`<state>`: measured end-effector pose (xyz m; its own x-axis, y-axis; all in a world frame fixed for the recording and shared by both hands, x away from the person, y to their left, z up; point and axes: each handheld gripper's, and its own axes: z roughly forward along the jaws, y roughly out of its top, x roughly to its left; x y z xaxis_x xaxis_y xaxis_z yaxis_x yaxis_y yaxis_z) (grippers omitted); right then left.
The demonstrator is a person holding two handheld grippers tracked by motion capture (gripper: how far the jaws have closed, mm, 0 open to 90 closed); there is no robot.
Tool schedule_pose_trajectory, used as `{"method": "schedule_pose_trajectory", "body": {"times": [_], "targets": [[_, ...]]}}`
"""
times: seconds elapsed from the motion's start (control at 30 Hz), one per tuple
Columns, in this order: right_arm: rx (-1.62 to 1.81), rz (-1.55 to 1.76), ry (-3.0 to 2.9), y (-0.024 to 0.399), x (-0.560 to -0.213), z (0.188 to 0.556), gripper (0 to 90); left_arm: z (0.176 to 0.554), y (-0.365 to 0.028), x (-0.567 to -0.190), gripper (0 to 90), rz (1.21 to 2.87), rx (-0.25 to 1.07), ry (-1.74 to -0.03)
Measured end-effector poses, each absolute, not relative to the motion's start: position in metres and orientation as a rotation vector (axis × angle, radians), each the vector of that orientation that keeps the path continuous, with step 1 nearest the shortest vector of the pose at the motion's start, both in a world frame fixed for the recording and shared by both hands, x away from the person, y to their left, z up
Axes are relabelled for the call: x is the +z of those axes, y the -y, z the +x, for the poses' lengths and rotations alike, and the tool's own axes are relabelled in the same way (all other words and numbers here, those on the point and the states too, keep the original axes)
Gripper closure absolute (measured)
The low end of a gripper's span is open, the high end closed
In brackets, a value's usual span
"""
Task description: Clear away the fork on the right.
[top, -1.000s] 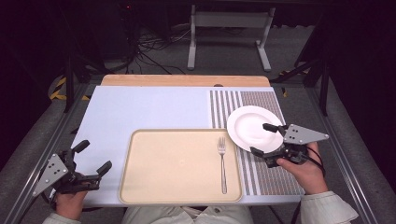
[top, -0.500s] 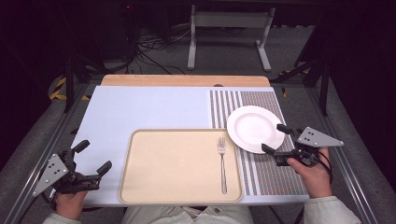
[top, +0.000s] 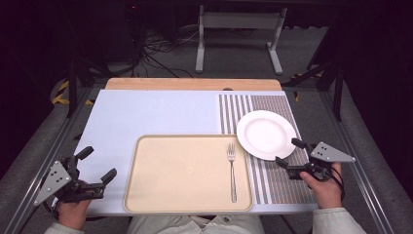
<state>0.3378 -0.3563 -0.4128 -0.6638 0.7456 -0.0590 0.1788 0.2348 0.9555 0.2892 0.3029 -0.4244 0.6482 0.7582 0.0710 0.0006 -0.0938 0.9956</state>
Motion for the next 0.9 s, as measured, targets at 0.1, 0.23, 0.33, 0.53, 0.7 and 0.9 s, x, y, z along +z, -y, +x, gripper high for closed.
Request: {"method": "schedule_pose_trajectory", "body": {"times": [0.1,0.23,0.33,0.53,0.7,0.9], "targets": [[1.462,0.855,-1.991,0.359,-0.419,0.335,7.4,0.290,-0.303,-0.425,0.1,1.548,0.713,-0.652],[1.455,0.859,-2.000,0.361,-0.427,0.332,7.0,0.290,-0.304,-0.425,0.0,1.547,0.709,-0.650],[1.467,0.865,-1.999,0.363,-0.431,0.331,6.7,0.290,-0.305,-0.425,0.1,1.547,0.706,-0.651],[1.474,0.885,-1.997,0.363,-0.442,0.329,6.4,0.290,-0.304,-0.425,0.1,1.546,0.703,-0.649],[1.480,0.892,-1.995,0.363,-0.445,0.331,5.8,0.291,-0.305,-0.425,0.0,1.539,0.694,-0.653],[1.485,0.920,-1.983,0.364,-0.446,0.332,5.5,0.291,-0.306,-0.425,0.1,1.534,0.690,-0.659]]}}
